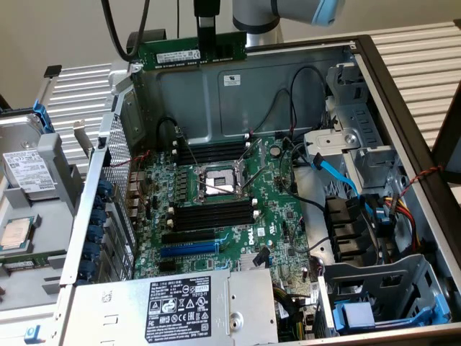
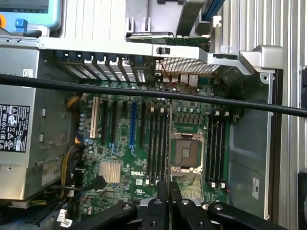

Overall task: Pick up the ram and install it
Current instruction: 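Pick up the ram and move it above insertion slot, then insert the ram into the slot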

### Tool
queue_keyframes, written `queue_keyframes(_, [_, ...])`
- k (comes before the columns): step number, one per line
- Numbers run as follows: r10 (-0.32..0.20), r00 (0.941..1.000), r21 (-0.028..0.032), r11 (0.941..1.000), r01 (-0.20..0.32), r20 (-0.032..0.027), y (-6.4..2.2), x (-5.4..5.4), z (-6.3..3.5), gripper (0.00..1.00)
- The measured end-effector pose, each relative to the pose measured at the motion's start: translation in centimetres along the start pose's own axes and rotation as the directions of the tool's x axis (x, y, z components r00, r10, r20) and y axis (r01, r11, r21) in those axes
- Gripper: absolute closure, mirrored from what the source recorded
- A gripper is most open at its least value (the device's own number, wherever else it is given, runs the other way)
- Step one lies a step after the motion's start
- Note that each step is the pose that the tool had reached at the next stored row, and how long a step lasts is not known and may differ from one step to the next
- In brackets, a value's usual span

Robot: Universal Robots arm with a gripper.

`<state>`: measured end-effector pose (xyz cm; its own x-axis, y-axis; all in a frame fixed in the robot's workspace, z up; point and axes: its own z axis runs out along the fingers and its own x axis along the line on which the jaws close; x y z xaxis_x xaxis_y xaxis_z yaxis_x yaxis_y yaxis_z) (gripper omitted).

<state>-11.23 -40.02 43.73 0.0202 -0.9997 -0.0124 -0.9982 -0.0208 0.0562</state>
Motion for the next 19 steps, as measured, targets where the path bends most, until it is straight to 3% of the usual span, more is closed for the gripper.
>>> queue_keyframes(5, [-0.001, 0.9998, 0.0004, 1.0, 0.001, 0.0207, -0.02, -0.07, 0.22, 0.87])
queue_keyframes(19, [-0.001, 0.9998, 0.0004, 1.0, 0.001, 0.0211, -0.02, -0.06, 0.24, 0.87])
